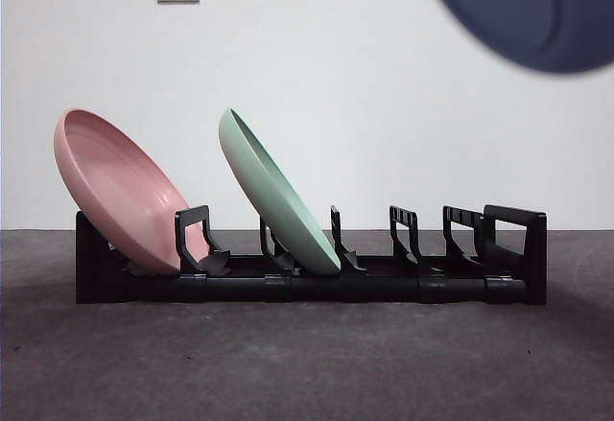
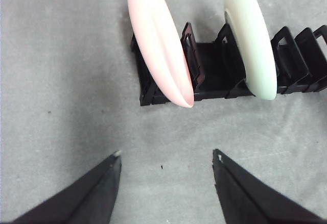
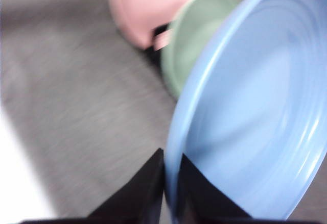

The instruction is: Place the plate

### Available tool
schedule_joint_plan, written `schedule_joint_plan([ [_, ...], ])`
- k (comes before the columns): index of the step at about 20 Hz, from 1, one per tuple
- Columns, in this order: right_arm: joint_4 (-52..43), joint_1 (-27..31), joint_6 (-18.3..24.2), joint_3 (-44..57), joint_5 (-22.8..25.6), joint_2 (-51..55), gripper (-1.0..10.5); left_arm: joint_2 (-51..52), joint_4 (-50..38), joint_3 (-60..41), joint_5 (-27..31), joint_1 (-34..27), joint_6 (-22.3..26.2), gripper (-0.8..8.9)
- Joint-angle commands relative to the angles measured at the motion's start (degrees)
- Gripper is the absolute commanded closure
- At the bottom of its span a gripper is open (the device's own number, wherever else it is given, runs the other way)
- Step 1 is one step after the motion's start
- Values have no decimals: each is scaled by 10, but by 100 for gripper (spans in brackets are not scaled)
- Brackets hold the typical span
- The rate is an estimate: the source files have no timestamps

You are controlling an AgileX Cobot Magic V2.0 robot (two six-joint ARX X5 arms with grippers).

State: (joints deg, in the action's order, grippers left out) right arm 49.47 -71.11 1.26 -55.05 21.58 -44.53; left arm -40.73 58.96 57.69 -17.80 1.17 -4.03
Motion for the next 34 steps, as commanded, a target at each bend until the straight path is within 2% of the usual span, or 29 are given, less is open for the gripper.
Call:
schedule_joint_plan([
  [1,-1,-74,-33,37,12,-16,935,-7,0,12,-2,1,-1,528],
  [5,0,-174,-43,85,45,-92,935,-12,0,12,-2,1,-1,528],
  [8,-29,-192,-22,85,43,-172,935,-13,0,12,-2,1,-1,528],
  [15,-150,-171,58,85,38,-335,934,-13,0,12,-2,1,-1,528],
  [21,-213,-114,89,85,36,-413,934,-13,2,12,-2,1,-1,528],
  [23,-220,-97,96,85,11,-425,933,-13,2,12,-2,1,-1,528],
  [25,-229,-84,98,85,-21,-430,891,-13,2,12,-2,1,-1,528],
  [28,-240,-79,95,82,-25,-430,788,-13,2,12,-2,1,-1,528],
  [32,-210,-78,54,32,-27,-416,656,-13,2,12,-2,1,-1,528],
  [34,-181,-77,34,-9,-33,-400,634,-13,2,12,-2,1,-1,528],
])
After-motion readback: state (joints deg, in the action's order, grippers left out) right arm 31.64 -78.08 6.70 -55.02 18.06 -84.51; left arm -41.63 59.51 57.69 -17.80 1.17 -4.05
